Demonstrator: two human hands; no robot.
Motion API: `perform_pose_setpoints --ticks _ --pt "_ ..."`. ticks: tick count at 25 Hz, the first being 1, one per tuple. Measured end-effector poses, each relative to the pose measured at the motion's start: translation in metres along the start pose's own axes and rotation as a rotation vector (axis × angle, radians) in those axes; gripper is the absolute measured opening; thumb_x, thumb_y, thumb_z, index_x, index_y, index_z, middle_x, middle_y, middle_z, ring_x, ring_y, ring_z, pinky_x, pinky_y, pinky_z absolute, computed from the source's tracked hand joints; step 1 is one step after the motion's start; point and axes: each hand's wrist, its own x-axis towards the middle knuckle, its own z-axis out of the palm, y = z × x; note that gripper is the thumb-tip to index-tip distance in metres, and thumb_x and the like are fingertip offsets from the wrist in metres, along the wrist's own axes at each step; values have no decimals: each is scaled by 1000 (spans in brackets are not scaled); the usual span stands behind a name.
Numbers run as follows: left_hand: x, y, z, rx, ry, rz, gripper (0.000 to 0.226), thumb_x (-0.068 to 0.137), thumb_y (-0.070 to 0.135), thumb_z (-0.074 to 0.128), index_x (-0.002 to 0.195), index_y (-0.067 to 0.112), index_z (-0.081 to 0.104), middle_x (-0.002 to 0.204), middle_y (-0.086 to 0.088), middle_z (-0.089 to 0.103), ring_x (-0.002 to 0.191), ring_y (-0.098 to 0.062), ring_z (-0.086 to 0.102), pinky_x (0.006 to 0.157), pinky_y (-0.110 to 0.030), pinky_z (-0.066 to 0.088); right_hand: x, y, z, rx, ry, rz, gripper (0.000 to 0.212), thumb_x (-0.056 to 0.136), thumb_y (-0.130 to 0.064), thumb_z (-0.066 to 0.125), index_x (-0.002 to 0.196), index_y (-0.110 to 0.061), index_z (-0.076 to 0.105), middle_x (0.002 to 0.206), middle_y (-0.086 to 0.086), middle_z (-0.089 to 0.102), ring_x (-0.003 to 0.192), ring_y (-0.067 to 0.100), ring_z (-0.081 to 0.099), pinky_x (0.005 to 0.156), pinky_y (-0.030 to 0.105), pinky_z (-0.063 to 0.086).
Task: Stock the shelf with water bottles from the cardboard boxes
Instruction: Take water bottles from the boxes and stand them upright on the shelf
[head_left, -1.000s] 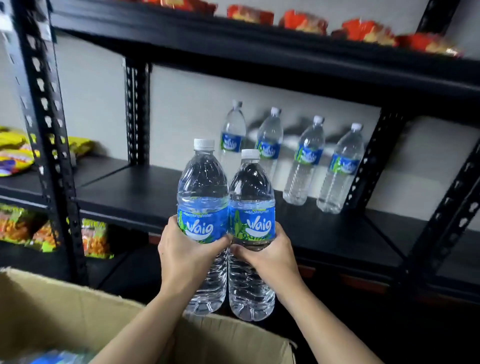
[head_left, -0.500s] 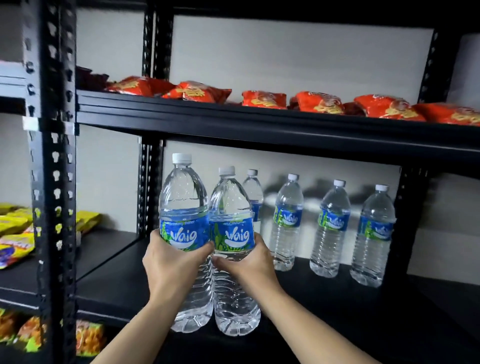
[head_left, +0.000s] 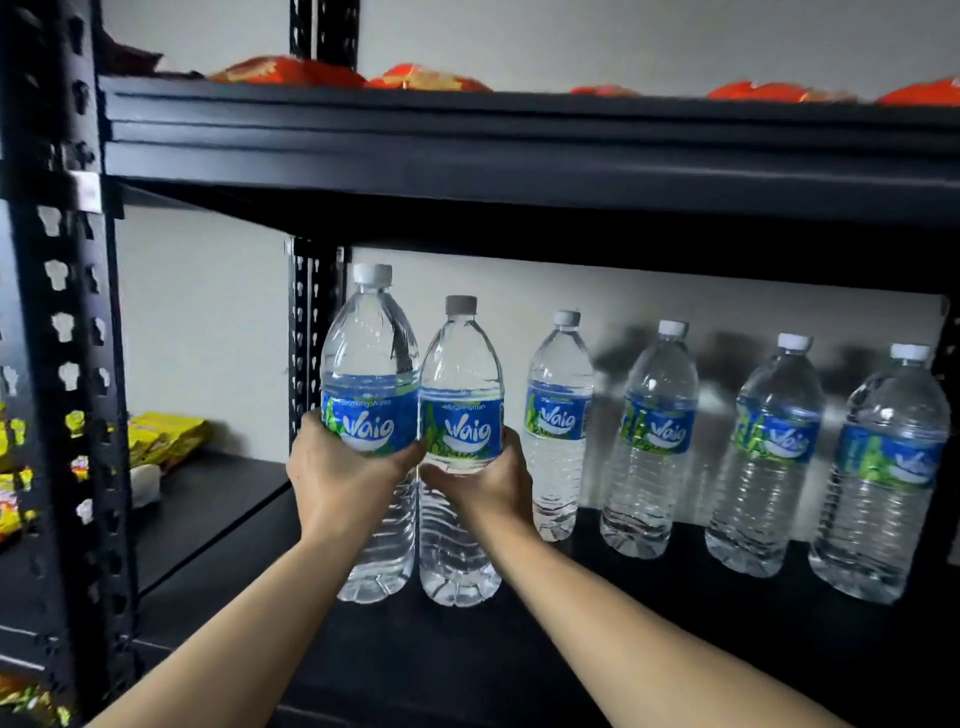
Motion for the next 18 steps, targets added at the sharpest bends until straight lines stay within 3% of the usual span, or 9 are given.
perform_pose_setpoints --ticks 5,10,13,15,17,18 --pt "15 -17 2 27 44 22 79 50 38 95 113 14 53 110 -6 63 109 -27 58 96 -43 50 39 1 13 24 62 -11 77 62 -24 92 125 -22 47 101 -12 54 90 9 53 77 20 40" --pt "20 -25 0 32 65 0 77 48 40 95 108 17 52 107 -5 63 107 -28 59 95 -44 51 54 18 25 22 81 -29 66 60 -17 91 106 -28 44 96 -10 61 86 12 61 70 17 42" --pt "22 -24 0 25 72 -6 74 50 39 95 105 20 50 107 -5 63 106 -28 59 95 -44 51 54 31 28 81 98 -27 67 61 -13 90 107 -27 44 91 -14 61 77 -1 59 61 2 39" --pt "21 -21 1 14 71 0 72 51 37 95 104 20 49 107 -5 63 104 -27 59 94 -42 51 52 39 30 102 103 -42 67 61 -14 90 110 -25 46 95 -13 63 80 -4 60 70 4 45" --pt "22 -20 0 3 72 8 72 51 36 95 105 19 50 105 -4 62 102 -25 60 91 -39 51 51 46 34 97 101 -72 68 59 -20 89 112 -26 47 101 -7 66 86 2 64 80 17 52" --pt "22 -20 0 1 72 9 73 52 35 95 107 18 52 105 -3 62 101 -25 59 90 -38 51 51 48 35 101 96 -81 68 59 -20 89 111 -27 47 101 -8 65 86 0 63 79 13 50"
